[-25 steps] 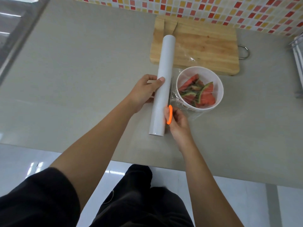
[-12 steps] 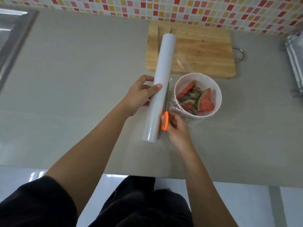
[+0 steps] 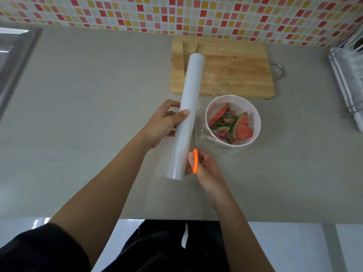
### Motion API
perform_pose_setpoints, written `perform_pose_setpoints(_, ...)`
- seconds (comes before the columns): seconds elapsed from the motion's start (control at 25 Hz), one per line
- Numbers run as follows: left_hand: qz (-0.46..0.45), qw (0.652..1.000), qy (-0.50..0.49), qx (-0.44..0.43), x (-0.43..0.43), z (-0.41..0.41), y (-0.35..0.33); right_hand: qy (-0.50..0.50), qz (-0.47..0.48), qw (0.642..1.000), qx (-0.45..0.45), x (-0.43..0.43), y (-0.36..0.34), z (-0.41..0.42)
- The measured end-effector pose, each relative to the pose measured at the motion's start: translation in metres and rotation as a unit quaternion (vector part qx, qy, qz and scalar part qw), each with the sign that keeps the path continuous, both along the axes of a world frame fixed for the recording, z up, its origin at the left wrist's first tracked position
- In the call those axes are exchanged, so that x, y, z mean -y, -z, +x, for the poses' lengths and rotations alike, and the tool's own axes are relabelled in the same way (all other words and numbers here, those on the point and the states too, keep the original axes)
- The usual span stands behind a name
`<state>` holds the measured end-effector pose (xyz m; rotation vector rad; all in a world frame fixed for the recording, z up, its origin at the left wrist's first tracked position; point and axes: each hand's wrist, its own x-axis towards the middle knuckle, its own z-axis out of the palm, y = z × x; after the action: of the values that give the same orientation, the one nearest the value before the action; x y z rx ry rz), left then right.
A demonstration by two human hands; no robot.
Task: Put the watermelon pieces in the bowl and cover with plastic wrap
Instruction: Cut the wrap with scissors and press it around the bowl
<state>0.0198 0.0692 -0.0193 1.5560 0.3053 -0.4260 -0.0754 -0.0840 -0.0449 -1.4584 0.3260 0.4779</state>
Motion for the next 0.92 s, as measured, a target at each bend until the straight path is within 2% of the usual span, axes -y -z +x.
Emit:
perform_pose_setpoints(0.2, -0.004, 1.000, 0.008, -0.009, -0.002, 0.000, 0.000, 0.012, -0.016, 1.000, -0.004, -0.009, -0.006, 0.021)
perform_pose_setpoints(0.44, -0.021, 1.000, 0.007, -0.014, -0.007, -0.001, 0.000, 0.045, 0.015, 0.998, 0.039, -0.012, -0.005, 0.037)
perform_pose_setpoints(0.72, -0.037, 0.998, 0.048, -0.019, -0.015, -0.009, 0.000, 0.055, 0.014, 0.997, 0.056, -0.019, -0.001, 0.055)
perform_pose_setpoints(0.92, -0.016, 0.998, 0.060, -0.027, -0.025, -0.015, 0.001, 0.057, 0.005, 0.997, 0.061, -0.030, 0.006, 0.070)
